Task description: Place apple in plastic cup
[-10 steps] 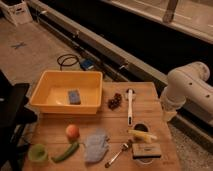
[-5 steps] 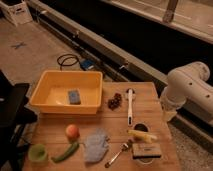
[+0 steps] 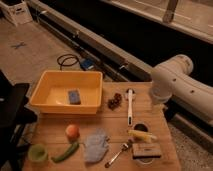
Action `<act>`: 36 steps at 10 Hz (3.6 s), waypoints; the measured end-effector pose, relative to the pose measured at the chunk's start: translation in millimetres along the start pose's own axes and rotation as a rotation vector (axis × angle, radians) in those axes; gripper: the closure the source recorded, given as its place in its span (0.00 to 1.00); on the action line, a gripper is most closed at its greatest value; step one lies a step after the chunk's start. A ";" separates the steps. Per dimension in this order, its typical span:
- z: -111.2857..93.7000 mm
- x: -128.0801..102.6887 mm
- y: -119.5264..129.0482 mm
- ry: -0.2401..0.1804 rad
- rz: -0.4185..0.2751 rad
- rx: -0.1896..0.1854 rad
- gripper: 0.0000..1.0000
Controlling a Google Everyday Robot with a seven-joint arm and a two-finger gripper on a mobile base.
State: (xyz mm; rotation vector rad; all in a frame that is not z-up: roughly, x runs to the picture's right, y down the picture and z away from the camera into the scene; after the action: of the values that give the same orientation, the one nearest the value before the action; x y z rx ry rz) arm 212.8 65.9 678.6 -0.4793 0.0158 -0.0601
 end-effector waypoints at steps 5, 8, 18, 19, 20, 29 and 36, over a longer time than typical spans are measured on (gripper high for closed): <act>1.1 -125.4 -21.0 -0.123 -0.193 0.005 0.35; 4.8 -197.3 -12.7 -0.165 -0.347 -0.028 0.35; 4.9 -227.4 -12.5 -0.194 -0.464 -0.020 0.35; 4.3 -249.4 -11.6 -0.217 -0.503 -0.018 0.35; 3.9 -268.5 -10.4 -0.237 -0.534 -0.017 0.35; 30.3 -380.9 36.4 -0.428 -0.830 -0.125 0.35; 33.4 -385.2 42.1 -0.441 -0.840 -0.143 0.35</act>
State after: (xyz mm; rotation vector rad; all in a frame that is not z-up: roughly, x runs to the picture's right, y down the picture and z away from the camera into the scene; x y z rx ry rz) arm -168.4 142.1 689.2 -0.6070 -0.6204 -0.7790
